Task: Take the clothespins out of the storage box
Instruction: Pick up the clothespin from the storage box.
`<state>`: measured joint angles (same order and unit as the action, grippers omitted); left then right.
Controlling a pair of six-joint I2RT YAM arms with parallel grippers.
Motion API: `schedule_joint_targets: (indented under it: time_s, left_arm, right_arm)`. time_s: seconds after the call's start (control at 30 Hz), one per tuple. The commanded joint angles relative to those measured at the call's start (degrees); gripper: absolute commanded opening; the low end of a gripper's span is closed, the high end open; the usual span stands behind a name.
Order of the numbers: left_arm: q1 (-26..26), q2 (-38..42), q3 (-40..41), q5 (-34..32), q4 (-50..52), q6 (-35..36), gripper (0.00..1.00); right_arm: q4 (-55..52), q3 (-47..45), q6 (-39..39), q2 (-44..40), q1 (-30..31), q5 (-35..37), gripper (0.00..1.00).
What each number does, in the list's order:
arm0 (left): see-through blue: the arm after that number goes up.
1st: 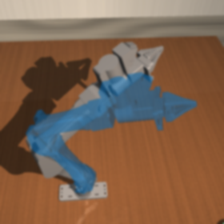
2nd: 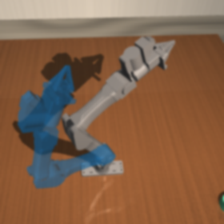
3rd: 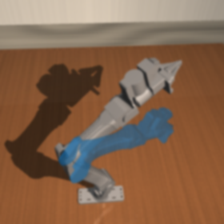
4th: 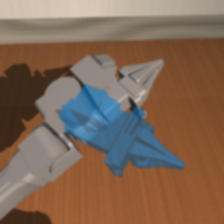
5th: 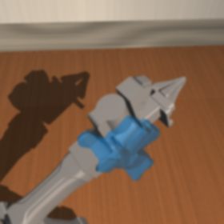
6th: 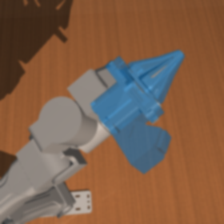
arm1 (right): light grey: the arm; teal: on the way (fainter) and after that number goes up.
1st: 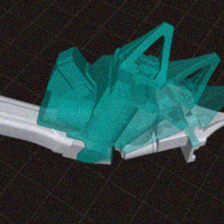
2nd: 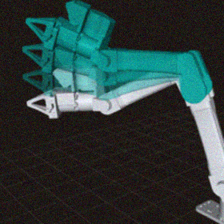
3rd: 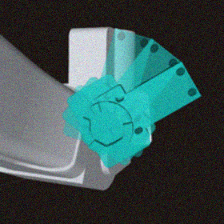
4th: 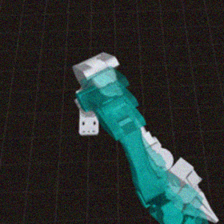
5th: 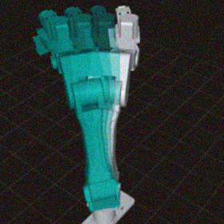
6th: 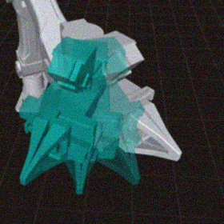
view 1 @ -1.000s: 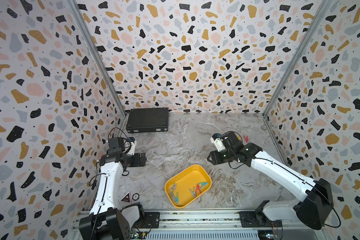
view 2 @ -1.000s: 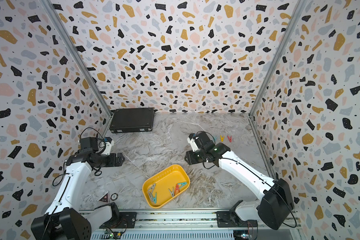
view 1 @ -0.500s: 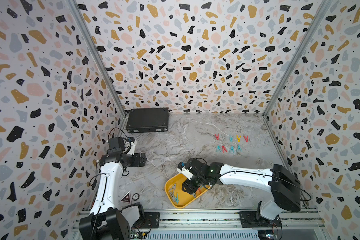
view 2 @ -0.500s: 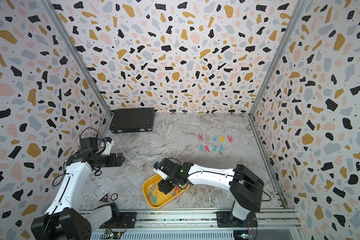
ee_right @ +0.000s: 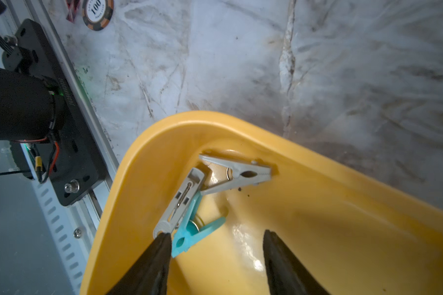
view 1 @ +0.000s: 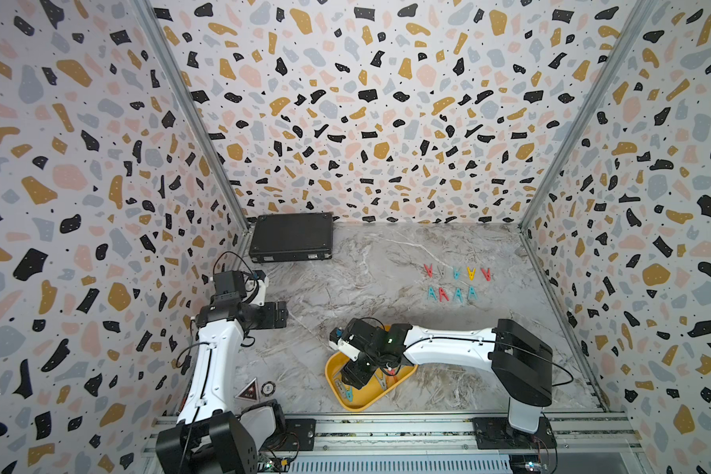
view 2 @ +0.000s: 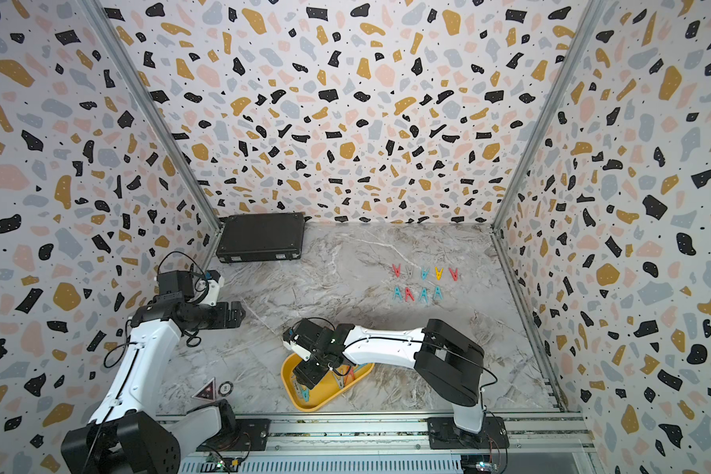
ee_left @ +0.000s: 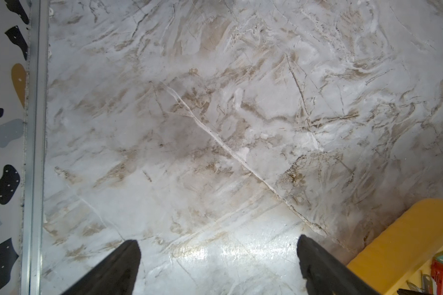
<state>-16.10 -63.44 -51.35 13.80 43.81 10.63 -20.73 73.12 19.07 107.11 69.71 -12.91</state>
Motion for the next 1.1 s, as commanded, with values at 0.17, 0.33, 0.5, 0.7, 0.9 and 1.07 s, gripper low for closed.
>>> schedule_joint_targets:
  time_s: [0.17, 0.33, 0.5, 0.7, 0.9, 1.07]
  left_arm:
    - [-0.4, 0.5, -0.3, -0.9, -1.0, -0.7, 1.00]
    - [-0.4, 0.5, -0.3, -1.2, -1.0, -0.6, 1.00]
    - [-0.4, 0.4, -0.4, -1.2, -1.0, -0.7, 1.00]
    - [-0.4, 0.6, -0.3, -1.1, -1.0, -0.6, 1.00]
    - [-0.4, 0.8, -0.3, -1.1, -1.0, -0.7, 1.00]
    - [-0.4, 0.8, -0.3, -1.0, -1.0, -0.6, 1.00]
  right_arm:
    - [-4.7, 5.0, -1.5, 2.7, 0.6, 1.8, 0.63]
    - [-5.4, 6.2, -1.1, 4.4, 0.6, 3.2, 0.63]
    - [-5.1, 7.2, -0.9, 5.5, 0.7, 3.8, 0.62]
    - [-5.0, 8.3, -0.9, 6.1, 0.6, 3.8, 0.62]
    - [-5.1, 8.4, -0.5, 6.6, 0.6, 4.2, 0.62]
    - [-6.2, 9.5, -0.2, 8.8, 0.6, 4.8, 0.62]
